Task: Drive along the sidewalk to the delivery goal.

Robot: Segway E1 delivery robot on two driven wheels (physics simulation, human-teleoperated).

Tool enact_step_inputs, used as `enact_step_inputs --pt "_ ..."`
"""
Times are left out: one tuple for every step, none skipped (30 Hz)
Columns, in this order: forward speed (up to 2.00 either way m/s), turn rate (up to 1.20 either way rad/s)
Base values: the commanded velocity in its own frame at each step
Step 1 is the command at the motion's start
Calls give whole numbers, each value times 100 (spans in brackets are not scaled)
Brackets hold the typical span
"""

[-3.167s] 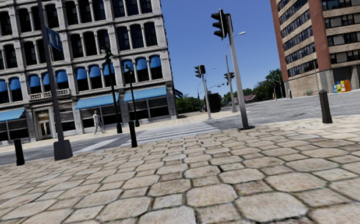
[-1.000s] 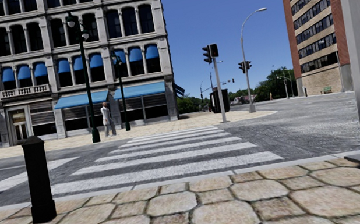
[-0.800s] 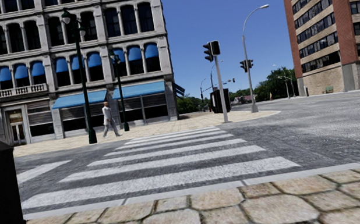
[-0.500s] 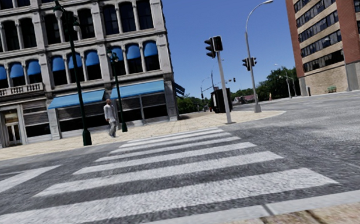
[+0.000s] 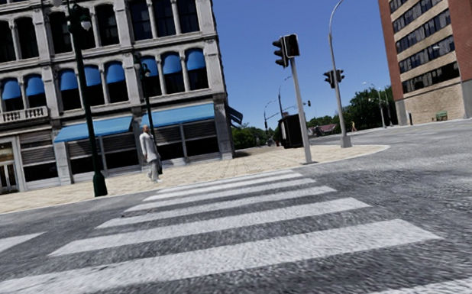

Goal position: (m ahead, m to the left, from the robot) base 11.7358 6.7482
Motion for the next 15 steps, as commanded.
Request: enact_step_inputs --pt "132 0" --pt "129 0" --pt "129 0" --pt "120 0" --pt "114 0" --pt "109 0" --pt "107 0" --pt "107 0" --pt "106 0" --pt "106 0" --pt "106 0" --pt "106 0" --pt "106 0" --pt "106 0" --pt "106 0"
